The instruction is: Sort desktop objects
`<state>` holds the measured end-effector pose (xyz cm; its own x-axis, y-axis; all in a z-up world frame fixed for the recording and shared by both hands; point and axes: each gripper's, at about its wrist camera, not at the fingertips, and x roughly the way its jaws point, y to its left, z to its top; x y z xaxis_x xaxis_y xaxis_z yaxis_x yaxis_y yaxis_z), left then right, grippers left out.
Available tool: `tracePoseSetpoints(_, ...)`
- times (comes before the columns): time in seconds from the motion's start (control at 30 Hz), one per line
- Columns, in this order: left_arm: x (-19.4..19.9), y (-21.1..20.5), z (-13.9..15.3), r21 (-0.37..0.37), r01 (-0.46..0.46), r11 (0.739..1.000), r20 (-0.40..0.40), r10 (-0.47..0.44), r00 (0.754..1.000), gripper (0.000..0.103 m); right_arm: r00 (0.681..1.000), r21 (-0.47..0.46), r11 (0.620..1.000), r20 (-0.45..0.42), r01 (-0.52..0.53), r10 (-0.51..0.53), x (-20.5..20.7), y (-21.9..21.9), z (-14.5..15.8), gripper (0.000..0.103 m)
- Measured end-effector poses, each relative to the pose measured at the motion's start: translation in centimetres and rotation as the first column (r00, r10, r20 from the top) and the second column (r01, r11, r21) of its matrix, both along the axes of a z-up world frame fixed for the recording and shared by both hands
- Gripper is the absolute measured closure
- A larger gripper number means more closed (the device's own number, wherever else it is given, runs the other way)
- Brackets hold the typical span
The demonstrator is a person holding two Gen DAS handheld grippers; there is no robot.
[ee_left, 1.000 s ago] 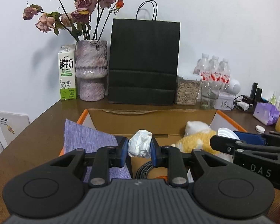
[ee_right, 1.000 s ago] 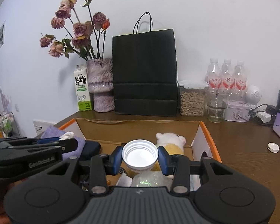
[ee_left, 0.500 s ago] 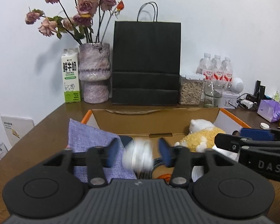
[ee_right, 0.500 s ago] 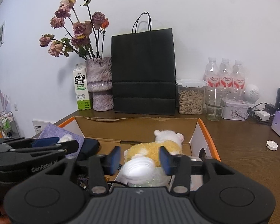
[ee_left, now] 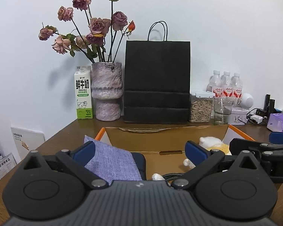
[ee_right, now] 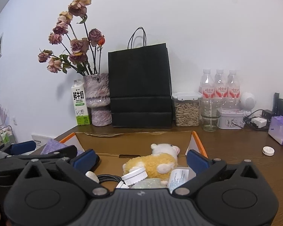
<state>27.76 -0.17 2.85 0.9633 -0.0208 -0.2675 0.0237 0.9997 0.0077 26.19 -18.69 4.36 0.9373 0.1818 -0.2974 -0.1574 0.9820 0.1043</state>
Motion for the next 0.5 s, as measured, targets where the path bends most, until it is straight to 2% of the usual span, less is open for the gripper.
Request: tracePoseSetpoints(0.5,-0.36,0.06,0.0,0.0,0.009,1.0,0.01,-0.009,1.0,0.0,1.0,0.0,1.0,0.016,0.003,-0.003,-0.6,-0.06,0.25,0.0)
